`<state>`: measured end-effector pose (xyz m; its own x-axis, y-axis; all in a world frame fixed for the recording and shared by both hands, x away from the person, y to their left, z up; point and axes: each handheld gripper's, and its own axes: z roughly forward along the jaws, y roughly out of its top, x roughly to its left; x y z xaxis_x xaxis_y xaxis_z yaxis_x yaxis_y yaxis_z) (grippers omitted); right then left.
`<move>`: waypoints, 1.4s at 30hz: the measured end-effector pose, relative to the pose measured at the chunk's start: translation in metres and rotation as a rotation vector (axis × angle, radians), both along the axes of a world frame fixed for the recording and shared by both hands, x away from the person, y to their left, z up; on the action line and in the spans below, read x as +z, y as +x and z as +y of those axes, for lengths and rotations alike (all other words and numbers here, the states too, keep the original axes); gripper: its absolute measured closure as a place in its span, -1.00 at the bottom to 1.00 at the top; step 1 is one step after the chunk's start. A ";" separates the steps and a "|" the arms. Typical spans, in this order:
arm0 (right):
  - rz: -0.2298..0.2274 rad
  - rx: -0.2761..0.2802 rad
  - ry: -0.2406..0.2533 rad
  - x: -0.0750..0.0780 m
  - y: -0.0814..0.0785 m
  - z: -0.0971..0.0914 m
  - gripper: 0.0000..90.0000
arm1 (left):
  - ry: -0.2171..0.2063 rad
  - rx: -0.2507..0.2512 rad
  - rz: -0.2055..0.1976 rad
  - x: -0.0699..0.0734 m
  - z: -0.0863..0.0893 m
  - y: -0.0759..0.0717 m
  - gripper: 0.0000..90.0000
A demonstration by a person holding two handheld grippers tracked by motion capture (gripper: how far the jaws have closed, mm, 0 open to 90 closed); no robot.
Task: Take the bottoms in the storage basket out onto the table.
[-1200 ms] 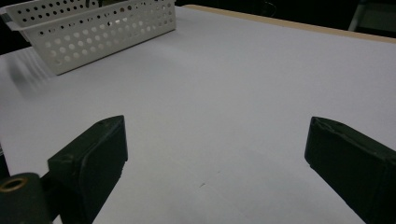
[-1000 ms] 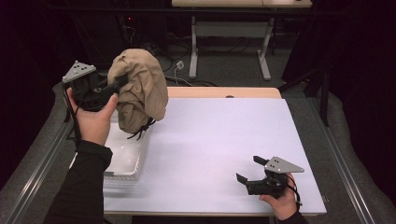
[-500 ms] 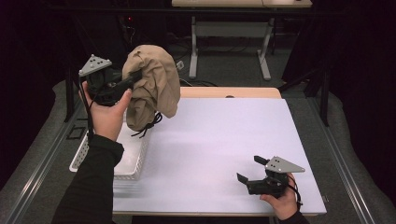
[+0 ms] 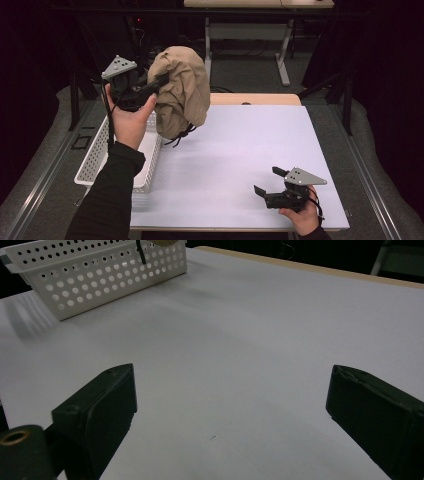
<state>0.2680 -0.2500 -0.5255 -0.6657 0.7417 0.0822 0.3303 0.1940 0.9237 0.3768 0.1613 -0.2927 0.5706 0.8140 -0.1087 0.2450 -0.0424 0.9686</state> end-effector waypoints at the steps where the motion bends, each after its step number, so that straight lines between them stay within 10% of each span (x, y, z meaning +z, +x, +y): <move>1: -0.001 0.001 0.002 0.000 0.000 0.000 -0.87 | -0.003 -0.007 0.001 -0.001 -0.003 0.000 0.79; 42: -0.002 -0.002 0.005 0.000 0.000 -0.001 -0.86 | -0.004 -0.111 0.140 -0.079 -0.045 0.007 0.79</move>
<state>0.2681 -0.2514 -0.5252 -0.6642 0.7428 0.0842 0.3285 0.1888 0.9254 0.3834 0.1159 -0.3722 0.6363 0.7461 -0.1963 0.3712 -0.0731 0.9257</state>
